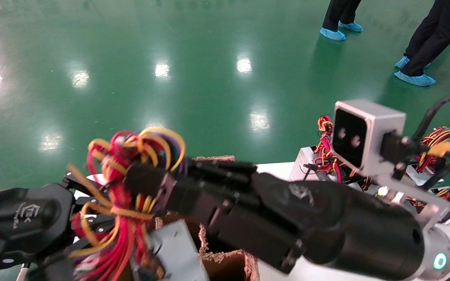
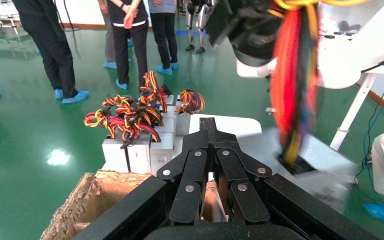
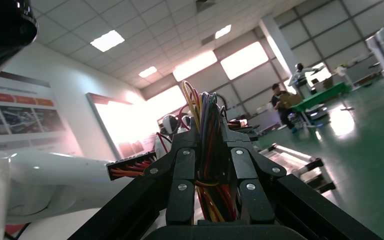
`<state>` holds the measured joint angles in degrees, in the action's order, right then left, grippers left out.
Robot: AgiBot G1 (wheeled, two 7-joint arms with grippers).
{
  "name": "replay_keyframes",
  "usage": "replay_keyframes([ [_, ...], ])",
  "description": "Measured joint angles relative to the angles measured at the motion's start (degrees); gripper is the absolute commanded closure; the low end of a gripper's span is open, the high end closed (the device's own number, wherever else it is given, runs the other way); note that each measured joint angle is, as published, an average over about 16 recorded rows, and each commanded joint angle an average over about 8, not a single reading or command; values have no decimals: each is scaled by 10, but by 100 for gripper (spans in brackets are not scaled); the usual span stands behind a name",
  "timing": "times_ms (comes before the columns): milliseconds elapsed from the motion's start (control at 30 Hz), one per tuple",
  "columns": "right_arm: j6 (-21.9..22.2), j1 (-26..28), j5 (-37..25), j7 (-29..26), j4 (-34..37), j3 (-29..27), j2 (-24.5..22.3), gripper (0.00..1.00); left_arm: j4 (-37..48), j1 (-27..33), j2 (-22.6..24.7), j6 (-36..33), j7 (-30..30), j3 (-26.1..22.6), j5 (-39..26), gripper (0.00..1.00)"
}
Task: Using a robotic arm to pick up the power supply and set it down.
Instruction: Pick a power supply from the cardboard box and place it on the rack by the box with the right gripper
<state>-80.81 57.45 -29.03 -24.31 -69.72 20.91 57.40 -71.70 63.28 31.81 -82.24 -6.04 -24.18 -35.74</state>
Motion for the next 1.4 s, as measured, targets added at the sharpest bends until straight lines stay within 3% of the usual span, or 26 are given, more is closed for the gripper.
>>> replay_keyframes([
  [733, 36, 34, -3, 28, 70, -66, -107, 100, 0, 0, 0, 0, 0, 0, 0, 100],
  [1400, 110, -18, -1, 70, 137, -141, -234, 100, 0, 0, 0, 0, 0, 0, 0, 100],
])
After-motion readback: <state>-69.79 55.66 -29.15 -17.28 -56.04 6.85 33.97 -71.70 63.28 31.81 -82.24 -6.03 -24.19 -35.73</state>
